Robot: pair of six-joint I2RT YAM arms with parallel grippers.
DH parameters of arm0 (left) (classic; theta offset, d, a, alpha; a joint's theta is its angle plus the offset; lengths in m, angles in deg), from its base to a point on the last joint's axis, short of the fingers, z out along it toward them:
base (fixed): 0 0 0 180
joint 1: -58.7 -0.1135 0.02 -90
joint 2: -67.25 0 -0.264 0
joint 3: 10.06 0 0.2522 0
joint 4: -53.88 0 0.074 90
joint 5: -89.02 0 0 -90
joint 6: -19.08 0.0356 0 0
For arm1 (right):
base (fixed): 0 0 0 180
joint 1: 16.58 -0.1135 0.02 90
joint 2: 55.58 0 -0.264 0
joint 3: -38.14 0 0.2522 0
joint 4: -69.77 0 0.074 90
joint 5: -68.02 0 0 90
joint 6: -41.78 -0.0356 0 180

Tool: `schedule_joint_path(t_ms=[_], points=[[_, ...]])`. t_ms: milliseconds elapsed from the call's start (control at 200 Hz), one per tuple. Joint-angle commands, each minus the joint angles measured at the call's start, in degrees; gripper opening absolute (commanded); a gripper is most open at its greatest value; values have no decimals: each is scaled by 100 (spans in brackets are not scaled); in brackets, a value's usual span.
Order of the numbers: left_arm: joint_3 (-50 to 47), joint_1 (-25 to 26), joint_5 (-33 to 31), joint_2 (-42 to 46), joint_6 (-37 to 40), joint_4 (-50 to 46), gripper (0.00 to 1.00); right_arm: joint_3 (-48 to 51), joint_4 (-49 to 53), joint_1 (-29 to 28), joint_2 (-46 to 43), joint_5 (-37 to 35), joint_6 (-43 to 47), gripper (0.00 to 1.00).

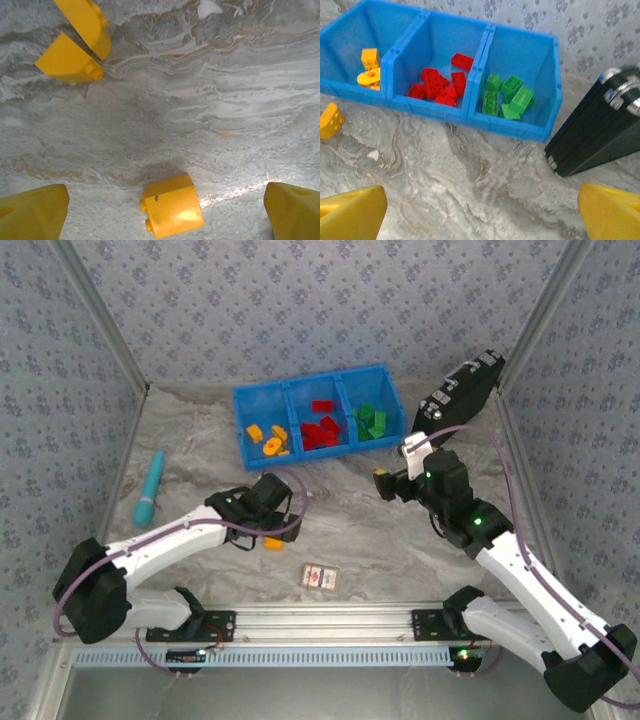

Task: Sort the legos into containers by color
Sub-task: Pick up the lego from the middle-left of the table.

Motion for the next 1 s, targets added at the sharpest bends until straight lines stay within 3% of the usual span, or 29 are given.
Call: schedule_joint_path(t_ms=[0, 125, 270, 370, 480, 995], points=[[-78, 158, -281, -92, -489, 77, 98, 128, 274, 56, -143, 259, -339, 100], [-198, 302, -457, -132, -916, 23, 95, 301, 178, 138, -125, -113, -900, 100], [-433, 473, -529, -197, -1384, 113, 92, 295, 208, 379, 109, 376, -835, 100], [-526, 540, -547, -297, -1549, 188, 83, 345, 32, 488, 216, 645, -841, 100], [-584, 576, -574, -419, -1727, 269, 80, 353, -15, 608, 317, 776, -870, 100], [-789, 604, -305, -951, -1908, 758, 66, 374, -25, 743, 283, 855, -873, 100]])
